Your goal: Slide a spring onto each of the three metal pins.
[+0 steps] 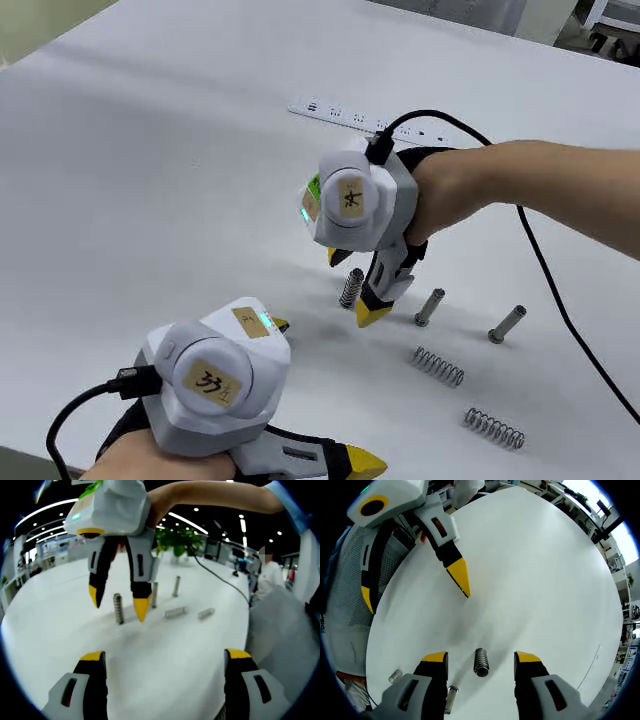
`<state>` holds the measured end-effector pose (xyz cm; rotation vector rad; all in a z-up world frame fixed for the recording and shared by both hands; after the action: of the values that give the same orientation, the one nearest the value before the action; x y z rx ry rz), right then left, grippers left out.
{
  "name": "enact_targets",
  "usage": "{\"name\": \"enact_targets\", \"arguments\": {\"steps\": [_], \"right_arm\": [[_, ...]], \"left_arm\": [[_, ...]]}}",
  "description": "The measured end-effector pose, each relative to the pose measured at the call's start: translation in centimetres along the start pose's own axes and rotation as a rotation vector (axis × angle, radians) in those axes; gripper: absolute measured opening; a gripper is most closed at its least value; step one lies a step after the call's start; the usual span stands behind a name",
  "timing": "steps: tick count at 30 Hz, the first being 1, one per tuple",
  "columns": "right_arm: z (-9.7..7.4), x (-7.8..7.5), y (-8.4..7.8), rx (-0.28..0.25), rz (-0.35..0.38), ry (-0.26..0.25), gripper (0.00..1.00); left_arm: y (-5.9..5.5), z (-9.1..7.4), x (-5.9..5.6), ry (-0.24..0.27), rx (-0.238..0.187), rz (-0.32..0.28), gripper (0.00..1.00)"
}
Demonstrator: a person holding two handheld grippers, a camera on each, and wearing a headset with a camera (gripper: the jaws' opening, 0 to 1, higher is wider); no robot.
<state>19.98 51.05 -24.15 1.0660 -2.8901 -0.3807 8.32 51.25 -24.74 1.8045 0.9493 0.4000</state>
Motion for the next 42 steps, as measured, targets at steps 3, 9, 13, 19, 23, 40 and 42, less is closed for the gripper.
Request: {"name": "enact_targets", "arguments": {"steps": [3, 9, 13, 19, 23, 40, 42], "right_arm": [[-0.1, 0.1, -0.2, -0.022, 0.024, -0.024, 0.69], [-0.4, 0.3, -0.6, -0.075, 0.100, -0.088, 0.93], [-0.6, 0.8, -1.0, -0.108, 0.135, -0.106, 0.98], [-1.2, 1.3, -1.5, -0.163, 0.183, -0.157, 0.99], [-1.9, 1.9, -2.1, -0.196, 0.223, -0.184, 0.99], [-5.4, 5.1, -5.7, -0.332, 0.426, -0.363, 0.99], [-5.8, 5.6, -6.1, -0.352, 0.458, -0.390, 0.99]], "left_arm": [[0.1, -0.1, 0.1, 0.002, -0.001, 0.003, 0.99], [0.5, -0.2, 0.2, 0.005, 0.001, 0.020, 0.99], [0.8, -0.2, 0.2, 0.006, 0.001, 0.028, 0.99], [1.1, -0.3, 0.3, 0.005, 0.004, 0.045, 0.99], [1.5, -0.3, 0.3, 0.010, -0.006, 0.054, 0.99], [2.8, 0.2, 0.4, 0.007, -0.021, 0.094, 0.97], [2.8, 0.3, 0.4, 0.006, -0.024, 0.093, 0.97]]}}
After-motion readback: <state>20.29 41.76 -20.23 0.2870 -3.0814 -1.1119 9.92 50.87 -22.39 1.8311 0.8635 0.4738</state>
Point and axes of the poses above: the centre of the closed fingertips' face, and the gripper's own axes: z roughly forward along the fingers, x roughly to its left, y roughly out of its top, the point moved 4 cm from there along -z, roughly backward along the fingers, and after that the axes turned 6 degrees about -x, right-handed, at the moved point
